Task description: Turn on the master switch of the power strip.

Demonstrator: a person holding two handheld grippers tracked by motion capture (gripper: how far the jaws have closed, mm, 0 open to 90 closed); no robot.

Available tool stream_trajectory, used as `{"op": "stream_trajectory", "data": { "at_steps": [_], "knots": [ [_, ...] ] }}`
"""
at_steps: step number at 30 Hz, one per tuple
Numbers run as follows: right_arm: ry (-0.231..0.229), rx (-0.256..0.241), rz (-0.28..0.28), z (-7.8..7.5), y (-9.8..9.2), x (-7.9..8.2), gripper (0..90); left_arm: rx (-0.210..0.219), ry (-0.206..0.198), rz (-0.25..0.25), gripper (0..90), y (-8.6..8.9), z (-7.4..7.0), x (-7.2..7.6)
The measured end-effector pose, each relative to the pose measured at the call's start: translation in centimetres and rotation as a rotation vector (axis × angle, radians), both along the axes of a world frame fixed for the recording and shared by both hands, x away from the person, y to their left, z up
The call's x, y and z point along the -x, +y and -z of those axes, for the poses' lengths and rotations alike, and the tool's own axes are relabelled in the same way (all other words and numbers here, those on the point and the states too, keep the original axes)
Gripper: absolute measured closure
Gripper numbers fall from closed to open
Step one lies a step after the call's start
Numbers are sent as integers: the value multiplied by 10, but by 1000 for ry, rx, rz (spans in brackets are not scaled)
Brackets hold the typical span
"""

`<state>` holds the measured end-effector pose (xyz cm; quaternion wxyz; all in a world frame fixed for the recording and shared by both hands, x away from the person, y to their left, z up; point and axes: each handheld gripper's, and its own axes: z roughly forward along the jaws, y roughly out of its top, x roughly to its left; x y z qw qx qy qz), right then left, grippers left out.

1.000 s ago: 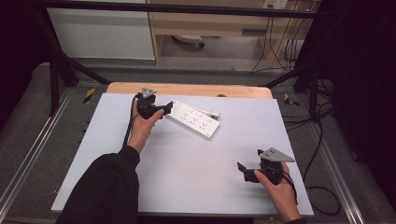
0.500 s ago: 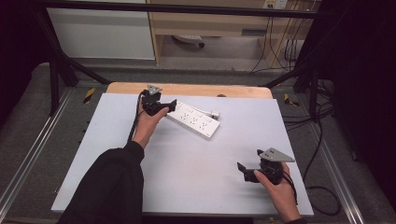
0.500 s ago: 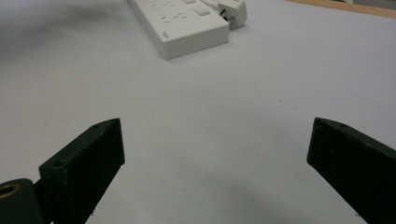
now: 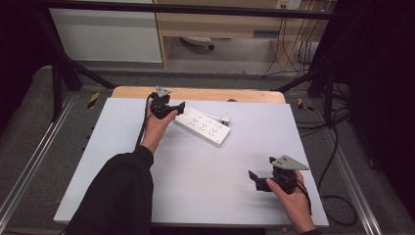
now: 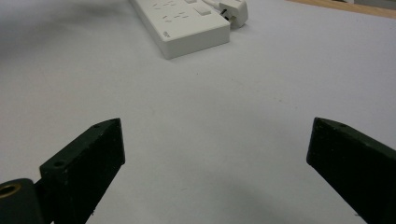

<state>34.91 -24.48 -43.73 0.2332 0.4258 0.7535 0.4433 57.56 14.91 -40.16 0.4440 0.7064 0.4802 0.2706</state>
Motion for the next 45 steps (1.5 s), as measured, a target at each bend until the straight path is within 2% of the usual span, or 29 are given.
{"op": "stream_trajectory", "data": {
  "at_steps": [2, 8, 11, 17, 20, 26, 27, 29, 35, 38, 45],
  "knots": [
    [0, 1, 0, 0, 0, 0, 47, 4, 2, -4, 266, 1, 0, 0],
    [2, 1, 1, 0, 0, 0, 47, 8, 19, -1, 404, 1, 3, -2],
    [0, 2, 1, 0, 0, 0, 47, 23, 28, 11, 470, -1, 5, -2],
    [1, -4, 4, -1, -1, 0, 48, 25, 27, 39, 624, -4, 7, -2],
    [2, -5, 5, -1, 0, 0, 48, 30, 8, 47, 659, -3, 6, -2],
    [5, -5, 1, -1, 0, 0, 48, 42, 6, 57, 730, -4, 6, -3],
    [6, -6, 1, -1, 0, 0, 48, 58, 17, 54, 765, -4, 7, -3],
    [5, -6, 1, -1, 0, 0, 48, 95, 31, 50, 778, -4, 7, -4],
    [9, -5, 4, -1, 0, 0, 48, 73, 19, 55, 859, -5, 9, -6],
    [10, -5, 6, -1, -1, 0, 48, 77, 21, 61, 890, -6, 11, -6],
    [13, 3, 8, 0, -1, 0, 49, 63, 17, 77, 898, -13, 13, -7]
  ]
}}
